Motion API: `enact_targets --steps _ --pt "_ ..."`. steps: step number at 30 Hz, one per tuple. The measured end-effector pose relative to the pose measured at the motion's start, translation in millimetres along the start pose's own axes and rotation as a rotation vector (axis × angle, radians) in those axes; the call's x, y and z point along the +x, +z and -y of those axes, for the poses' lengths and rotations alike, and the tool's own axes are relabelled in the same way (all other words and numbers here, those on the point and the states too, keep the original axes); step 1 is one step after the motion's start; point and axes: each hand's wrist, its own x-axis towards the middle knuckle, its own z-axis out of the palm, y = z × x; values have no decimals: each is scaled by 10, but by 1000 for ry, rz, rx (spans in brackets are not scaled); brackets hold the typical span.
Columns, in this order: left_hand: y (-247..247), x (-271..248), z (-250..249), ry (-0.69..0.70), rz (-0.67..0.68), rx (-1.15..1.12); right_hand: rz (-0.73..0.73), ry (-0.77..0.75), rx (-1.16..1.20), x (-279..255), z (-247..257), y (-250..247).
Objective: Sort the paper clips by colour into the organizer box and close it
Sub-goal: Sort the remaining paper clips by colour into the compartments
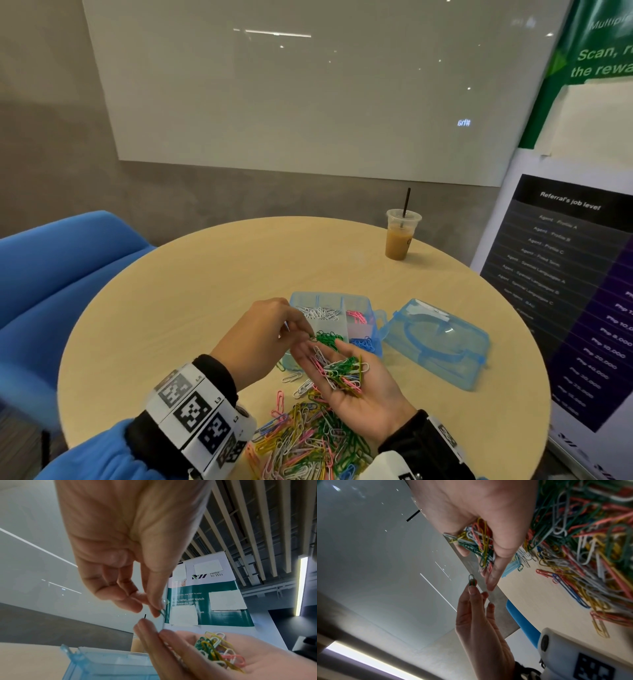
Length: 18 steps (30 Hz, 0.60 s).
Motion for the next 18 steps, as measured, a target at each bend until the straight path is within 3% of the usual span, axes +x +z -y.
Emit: enact_targets --steps 6,9,18 --pt "-39 -1 -9 -44 -64 -130 -21 37 49 8 -7 -29" --pt "-74 120 -26 -66 -52 -82 -24 48 64 2 -13 -26" --pt "-1 589 -81 -18 303 20 -59 -3 49 -78 41 -20"
